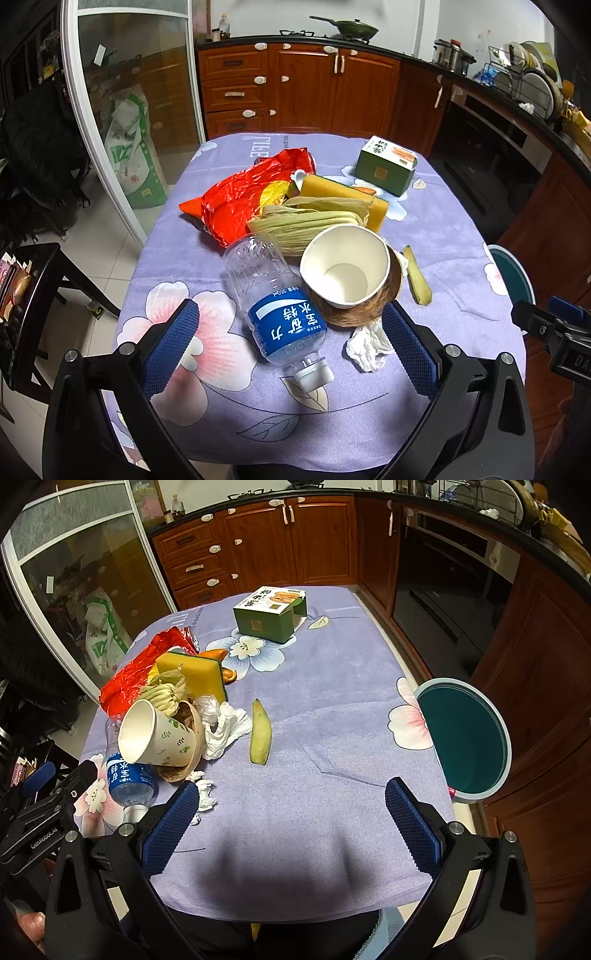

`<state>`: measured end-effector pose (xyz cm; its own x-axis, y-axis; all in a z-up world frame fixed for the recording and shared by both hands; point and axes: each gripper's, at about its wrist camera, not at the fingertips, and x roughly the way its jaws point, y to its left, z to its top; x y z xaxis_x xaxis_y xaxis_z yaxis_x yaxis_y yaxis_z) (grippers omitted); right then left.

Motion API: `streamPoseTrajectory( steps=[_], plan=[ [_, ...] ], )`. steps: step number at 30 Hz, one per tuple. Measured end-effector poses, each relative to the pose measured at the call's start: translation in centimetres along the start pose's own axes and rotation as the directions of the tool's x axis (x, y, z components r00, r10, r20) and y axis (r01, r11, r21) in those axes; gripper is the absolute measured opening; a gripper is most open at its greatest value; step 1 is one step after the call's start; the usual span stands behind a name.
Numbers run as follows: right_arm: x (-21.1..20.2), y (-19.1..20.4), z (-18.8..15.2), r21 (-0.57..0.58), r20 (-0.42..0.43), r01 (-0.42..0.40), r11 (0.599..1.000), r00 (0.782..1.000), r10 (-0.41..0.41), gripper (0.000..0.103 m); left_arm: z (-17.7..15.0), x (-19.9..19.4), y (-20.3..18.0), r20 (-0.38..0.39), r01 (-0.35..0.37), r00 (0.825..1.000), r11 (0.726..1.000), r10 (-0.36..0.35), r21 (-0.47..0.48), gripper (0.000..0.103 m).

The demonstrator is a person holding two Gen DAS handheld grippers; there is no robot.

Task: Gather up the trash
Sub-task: 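Move both tools toward the paper cup and water bottle on the table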

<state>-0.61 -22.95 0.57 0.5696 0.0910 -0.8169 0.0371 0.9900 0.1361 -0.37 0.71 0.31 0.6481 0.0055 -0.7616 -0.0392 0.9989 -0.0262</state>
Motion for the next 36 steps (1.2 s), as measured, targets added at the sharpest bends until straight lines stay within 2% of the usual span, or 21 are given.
streamPoseTrajectory(
  steps=[36],
  plan=[
    [0.9, 0.2, -0.3, 0.008, -0.030, 0.002, 1.000, 1.000, -0.002, 0.097, -1.1, 0.9, 0.4, -0.012, 0.004, 1.000, 1.000, -0.004, -0.011, 0.099]
  ],
)
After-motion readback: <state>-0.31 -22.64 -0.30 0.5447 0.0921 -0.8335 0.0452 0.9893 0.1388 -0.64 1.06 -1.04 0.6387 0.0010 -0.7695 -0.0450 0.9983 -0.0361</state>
